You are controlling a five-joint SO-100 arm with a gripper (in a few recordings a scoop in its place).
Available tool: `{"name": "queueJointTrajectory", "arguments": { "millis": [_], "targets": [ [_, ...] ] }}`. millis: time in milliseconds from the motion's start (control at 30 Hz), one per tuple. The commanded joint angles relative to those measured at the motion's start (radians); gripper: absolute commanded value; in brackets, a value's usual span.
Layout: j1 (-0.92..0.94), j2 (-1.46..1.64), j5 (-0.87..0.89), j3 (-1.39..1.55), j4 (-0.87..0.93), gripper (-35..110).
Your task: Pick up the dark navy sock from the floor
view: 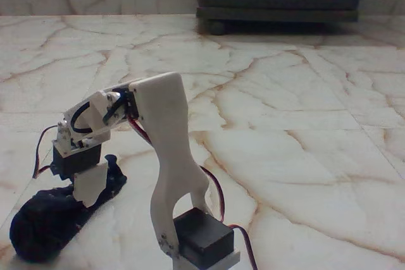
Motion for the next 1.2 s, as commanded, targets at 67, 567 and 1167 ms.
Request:
{"name": "queueJointTrajectory", "arguments": {
  "millis": [67,567,1167],
  "targets": [
    [-0.020,-0.064,0.005,-0.120,-0.002,12],
    [-0.084,-0.428,0.034,-0.540,0.087,12],
    [-0.097,-0.667,-0.020,-0.624,-0.063,2]
  ]
}}
